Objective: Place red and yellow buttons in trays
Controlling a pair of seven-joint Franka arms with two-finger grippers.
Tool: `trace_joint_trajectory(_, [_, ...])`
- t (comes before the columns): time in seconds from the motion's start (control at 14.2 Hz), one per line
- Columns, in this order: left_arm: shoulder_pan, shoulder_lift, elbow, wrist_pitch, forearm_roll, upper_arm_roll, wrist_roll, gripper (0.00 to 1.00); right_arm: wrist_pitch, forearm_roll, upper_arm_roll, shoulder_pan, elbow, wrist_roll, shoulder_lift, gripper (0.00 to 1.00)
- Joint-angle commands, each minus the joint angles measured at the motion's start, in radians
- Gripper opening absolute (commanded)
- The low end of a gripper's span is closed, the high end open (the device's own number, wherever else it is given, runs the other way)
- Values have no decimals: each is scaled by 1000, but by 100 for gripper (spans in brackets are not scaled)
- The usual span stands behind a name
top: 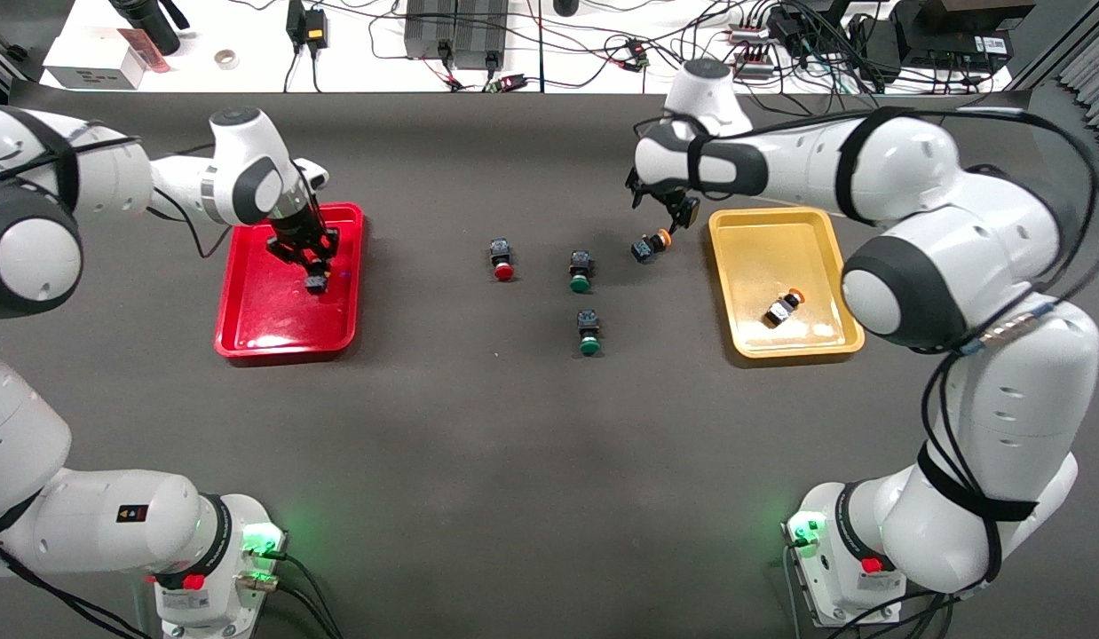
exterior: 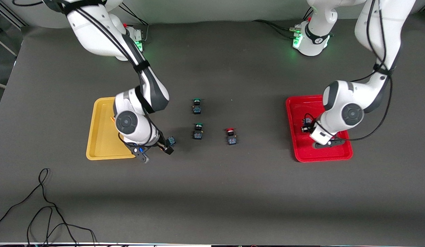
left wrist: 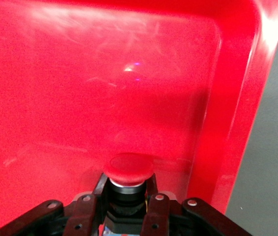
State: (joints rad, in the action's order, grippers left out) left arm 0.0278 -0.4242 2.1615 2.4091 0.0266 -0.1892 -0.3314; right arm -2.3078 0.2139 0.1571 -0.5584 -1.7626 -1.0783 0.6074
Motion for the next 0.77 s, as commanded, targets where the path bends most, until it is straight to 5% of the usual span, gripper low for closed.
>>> trace_joint_trajectory(0.0, [4,30,-28,-71,10,4,70,100,-65,27,-11,-3,-18,-31,31,100])
trace_joint_trajectory(0.35, [-12,113,-248,-467,-11,-6,-16,100,-70,27,-13,-5,-53,-32,29,98])
trace_joint_trajectory(0.7, [-152,58,-419,-466,-47,-26,-247,100,-82,30,-27,-3,-109,-32,-1,60])
